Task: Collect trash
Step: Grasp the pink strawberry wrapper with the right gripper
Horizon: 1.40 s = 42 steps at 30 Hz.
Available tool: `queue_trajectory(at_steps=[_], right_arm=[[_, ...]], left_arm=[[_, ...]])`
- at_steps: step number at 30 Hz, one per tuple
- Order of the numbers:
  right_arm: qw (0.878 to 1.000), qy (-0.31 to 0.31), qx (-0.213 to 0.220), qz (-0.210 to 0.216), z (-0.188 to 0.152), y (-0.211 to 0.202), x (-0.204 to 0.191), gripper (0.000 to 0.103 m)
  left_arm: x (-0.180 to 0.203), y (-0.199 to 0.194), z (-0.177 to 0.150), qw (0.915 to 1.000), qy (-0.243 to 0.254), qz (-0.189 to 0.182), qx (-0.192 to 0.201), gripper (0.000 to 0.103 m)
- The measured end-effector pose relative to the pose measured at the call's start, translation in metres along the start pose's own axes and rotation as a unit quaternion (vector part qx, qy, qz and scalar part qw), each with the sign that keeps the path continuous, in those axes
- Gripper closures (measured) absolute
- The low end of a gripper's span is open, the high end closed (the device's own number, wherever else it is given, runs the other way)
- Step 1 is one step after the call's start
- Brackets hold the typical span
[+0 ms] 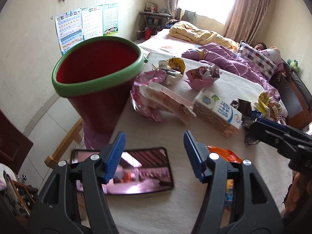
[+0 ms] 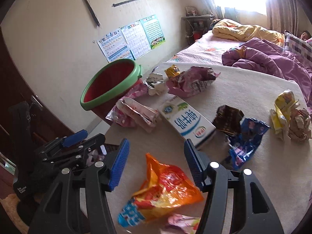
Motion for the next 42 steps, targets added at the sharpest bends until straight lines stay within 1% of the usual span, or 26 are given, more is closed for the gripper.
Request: queue_trajectory(at_steps=[4, 9, 15, 17, 20, 22, 23, 24, 25, 28, 34, 35, 36, 38, 41, 42], right_arm=[[1.0, -0.001, -0.012, 0.001, -0.023, -0.011, 0.017, 0.046], [1.0, 0.017, -0.023, 0.012, -0.046, -0.014, 0.035, 0.046], [0.999, 0.006, -0.032, 0.029, -0.051, -0.012, 0.037, 0.046], [0.999, 0.0, -0.033, 0.039, -0.049, -0.011, 0.036, 0.045], [0.997, -0.009, -0.047, 0.065, -0.047, -0.009, 0.033, 0.041], [0.995, -0.017, -0.054, 0.078, -0.05, -0.007, 0.029, 0.039], [0.995, -0.023, -0.062, 0.081, -0.052, -0.004, 0.027, 0.034], [0.994, -0.03, -0.075, 0.08, -0.055, -0.001, 0.025, 0.033], [0.993, -0.03, -0.082, 0.079, -0.058, 0.0, 0.025, 0.033], [0.991, -0.019, -0.09, 0.099, -0.066, -0.005, 0.031, 0.033], [0.985, -0.045, -0.125, 0.113, -0.084, -0.004, 0.031, 0.033], [0.984, -0.046, -0.13, 0.116, -0.087, -0.003, 0.031, 0.036], [0.982, -0.047, -0.135, 0.121, -0.091, -0.002, 0.03, 0.046], [0.98, -0.045, -0.136, 0.138, -0.097, -0.002, 0.029, 0.057], [0.98, -0.051, -0.132, 0.14, -0.098, -0.004, 0.026, 0.06], [0.981, -0.051, -0.124, 0.138, -0.095, -0.007, 0.028, 0.062]], left_arm=[[0.012, -0.01, -0.017, 0.9999, -0.005, 0.015, -0.001, 0.043], [0.015, -0.018, -0.033, 0.9991, -0.007, 0.041, -0.002, 0.042], [0.009, -0.026, -0.04, 0.9978, -0.022, 0.062, -0.001, 0.042], [0.008, -0.029, -0.04, 0.9978, -0.027, 0.061, -0.001, 0.042], [0.011, -0.032, -0.041, 0.998, -0.028, 0.057, 0.001, 0.042], [0.014, -0.028, -0.042, 0.9979, -0.027, 0.058, -0.004, 0.042], [0.015, -0.027, -0.042, 0.9979, -0.027, 0.059, -0.007, 0.042], [0.016, -0.026, -0.043, 0.9979, -0.026, 0.059, -0.009, 0.042], [0.018, -0.027, -0.042, 0.9979, -0.024, 0.059, -0.009, 0.042], [0.023, -0.029, -0.041, 0.9981, -0.016, 0.06, -0.005, 0.042], [0.039, -0.023, -0.037, 0.9986, -0.006, 0.052, -0.012, 0.041], [0.043, -0.022, -0.037, 0.9987, -0.002, 0.05, -0.012, 0.041], [0.046, -0.021, -0.037, 0.9987, 0.002, 0.049, -0.013, 0.041], [0.051, -0.02, -0.036, 0.9989, 0.006, 0.045, -0.015, 0.041], [0.062, -0.018, -0.034, 0.999, 0.015, 0.039, -0.018, 0.04], [0.064, -0.019, -0.034, 0.999, 0.017, 0.037, -0.019, 0.04]])
Point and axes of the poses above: each gripper's, at about its wrist camera, not at the fingertips, and y roughly the way its jaws point, x to its right, z to its top, the point moved 2 cm from there along y, roughly the way its jaws point, and after that the axes turned 13 degrees about -y, right-handed, at the moved point
